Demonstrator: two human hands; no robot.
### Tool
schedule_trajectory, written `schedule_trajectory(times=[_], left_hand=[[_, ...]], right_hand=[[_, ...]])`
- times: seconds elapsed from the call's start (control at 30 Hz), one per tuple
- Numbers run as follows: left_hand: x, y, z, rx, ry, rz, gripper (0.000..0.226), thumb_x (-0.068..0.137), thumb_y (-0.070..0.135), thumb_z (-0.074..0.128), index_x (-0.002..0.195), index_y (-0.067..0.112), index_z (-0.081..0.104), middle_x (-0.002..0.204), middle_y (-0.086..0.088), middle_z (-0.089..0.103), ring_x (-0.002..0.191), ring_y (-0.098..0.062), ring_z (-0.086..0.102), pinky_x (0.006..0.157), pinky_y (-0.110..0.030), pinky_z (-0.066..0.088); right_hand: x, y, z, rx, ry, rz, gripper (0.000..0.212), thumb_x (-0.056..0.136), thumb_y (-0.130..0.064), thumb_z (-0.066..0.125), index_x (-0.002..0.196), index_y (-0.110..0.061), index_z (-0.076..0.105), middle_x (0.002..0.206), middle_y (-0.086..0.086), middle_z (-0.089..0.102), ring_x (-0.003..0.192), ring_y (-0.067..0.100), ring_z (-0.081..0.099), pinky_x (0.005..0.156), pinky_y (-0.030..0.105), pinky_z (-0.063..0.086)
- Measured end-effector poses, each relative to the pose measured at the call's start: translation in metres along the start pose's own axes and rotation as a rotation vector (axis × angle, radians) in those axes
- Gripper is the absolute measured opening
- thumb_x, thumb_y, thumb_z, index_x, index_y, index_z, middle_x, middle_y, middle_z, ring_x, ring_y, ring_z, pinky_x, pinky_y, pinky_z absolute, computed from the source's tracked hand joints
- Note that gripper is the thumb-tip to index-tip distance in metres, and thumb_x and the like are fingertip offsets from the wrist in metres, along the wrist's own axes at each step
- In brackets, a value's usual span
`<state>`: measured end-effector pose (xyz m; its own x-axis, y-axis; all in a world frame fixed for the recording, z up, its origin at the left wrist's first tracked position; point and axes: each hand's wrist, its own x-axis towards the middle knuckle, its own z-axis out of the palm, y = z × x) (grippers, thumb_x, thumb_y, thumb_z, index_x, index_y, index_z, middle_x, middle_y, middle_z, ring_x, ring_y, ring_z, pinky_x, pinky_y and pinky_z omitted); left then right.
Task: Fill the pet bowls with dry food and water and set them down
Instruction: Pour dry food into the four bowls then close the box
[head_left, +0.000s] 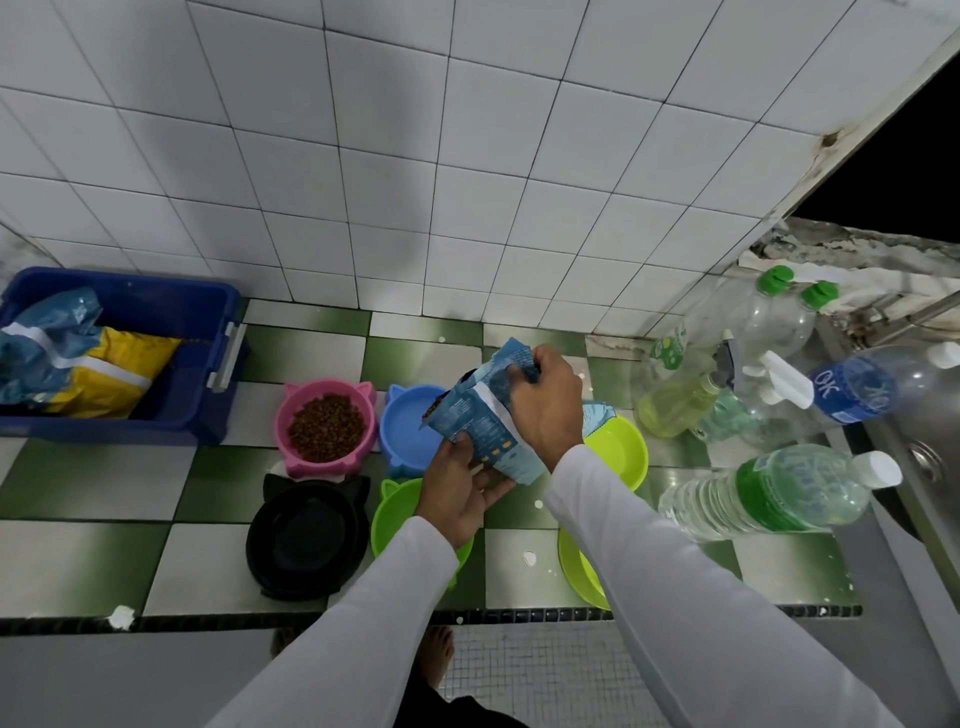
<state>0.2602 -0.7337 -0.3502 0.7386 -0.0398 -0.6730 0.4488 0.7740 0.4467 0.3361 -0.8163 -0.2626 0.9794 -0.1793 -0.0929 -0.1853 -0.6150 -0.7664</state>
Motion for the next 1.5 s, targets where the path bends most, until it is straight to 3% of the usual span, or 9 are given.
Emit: schedule_trajectory(times=[0.1,0.4,0.57,0.83,1.5], left_hand=[[0.002,-0.004,-0.001,-0.023,0.013,-0.028,0.037,0.111,0.035,0.042,0.146,0.025,0.047,0.137,-0.015,0.063,0.117,-0.038,0.067,0.096,-0.059,0.056],[0.003,-0.007,-0.004,-0.051,0.042,-0.097,0.034,0.111,0.03,0.042,0.142,0.016,0.049,0.126,-0.017,0.067,0.113,-0.038,0.068,0.08,-0.05,0.06],[0.006,-0.009,-0.007,-0.049,0.052,-0.109,0.035,0.111,0.03,0.044,0.142,0.015,0.05,0.123,-0.018,0.07,0.11,-0.037,0.07,0.078,-0.048,0.062],[0.006,-0.011,-0.009,-0.059,0.074,-0.114,0.034,0.11,0.029,0.044,0.14,0.015,0.051,0.127,-0.019,0.068,0.112,-0.039,0.069,0.07,-0.044,0.063],[0.002,-0.014,-0.005,-0.118,0.074,-0.121,0.037,0.108,0.037,0.048,0.138,0.016,0.054,0.126,-0.017,0.069,0.11,-0.036,0.069,0.067,-0.041,0.063]], right_hand=[[-0.002,-0.001,0.003,-0.044,-0.017,0.002,0.012,0.094,-0.022,0.059,0.097,-0.01,0.061,0.094,0.007,0.066,0.085,0.027,0.051,0.071,0.028,0.033],[-0.003,-0.002,0.012,-0.122,-0.061,0.007,0.008,0.097,-0.023,0.057,0.096,-0.014,0.059,0.099,0.01,0.067,0.083,0.027,0.05,0.072,0.029,0.036],[-0.003,-0.003,0.016,-0.16,-0.088,-0.009,0.011,0.098,-0.022,0.056,0.099,-0.013,0.063,0.1,0.011,0.067,0.082,0.026,0.05,0.071,0.03,0.037],[-0.005,-0.004,0.019,-0.179,-0.106,-0.004,0.012,0.098,-0.022,0.055,0.101,-0.014,0.065,0.102,0.013,0.068,0.082,0.028,0.053,0.071,0.031,0.04],[-0.006,-0.011,0.019,-0.235,-0.11,0.004,0.014,0.1,-0.018,0.053,0.1,-0.01,0.064,0.099,0.016,0.067,0.077,0.027,0.046,0.068,0.03,0.036]])
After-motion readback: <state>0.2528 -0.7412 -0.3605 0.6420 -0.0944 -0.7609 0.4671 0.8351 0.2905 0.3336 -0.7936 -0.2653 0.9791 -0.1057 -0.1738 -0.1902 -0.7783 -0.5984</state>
